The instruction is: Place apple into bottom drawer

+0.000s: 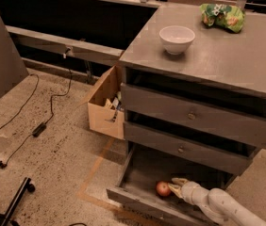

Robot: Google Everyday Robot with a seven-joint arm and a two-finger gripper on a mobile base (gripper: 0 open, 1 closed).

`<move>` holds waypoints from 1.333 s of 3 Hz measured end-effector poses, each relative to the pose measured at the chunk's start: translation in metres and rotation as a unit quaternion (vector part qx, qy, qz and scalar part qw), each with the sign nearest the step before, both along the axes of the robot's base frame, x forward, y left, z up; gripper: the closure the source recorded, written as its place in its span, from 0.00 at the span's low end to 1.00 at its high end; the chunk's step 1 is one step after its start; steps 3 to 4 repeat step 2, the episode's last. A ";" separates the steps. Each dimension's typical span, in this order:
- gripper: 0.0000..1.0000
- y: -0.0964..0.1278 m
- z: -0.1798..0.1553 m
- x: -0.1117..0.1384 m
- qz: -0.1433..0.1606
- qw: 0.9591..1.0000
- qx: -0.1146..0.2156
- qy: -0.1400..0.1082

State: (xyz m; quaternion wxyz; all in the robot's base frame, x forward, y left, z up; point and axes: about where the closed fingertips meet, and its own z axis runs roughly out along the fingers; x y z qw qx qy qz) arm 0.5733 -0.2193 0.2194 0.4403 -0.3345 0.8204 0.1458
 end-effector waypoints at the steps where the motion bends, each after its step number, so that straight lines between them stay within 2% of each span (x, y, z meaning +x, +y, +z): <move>1: 0.78 -0.030 0.034 -0.020 -0.025 1.000 0.001 -0.008; 2: 0.60 -0.063 0.069 -0.044 -0.087 0.995 0.047 -0.003; 4: 0.60 -0.063 0.069 -0.044 -0.087 0.995 0.047 -0.003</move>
Offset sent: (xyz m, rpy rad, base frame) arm -0.0829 -0.1281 0.1122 0.2241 0.0140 -0.3800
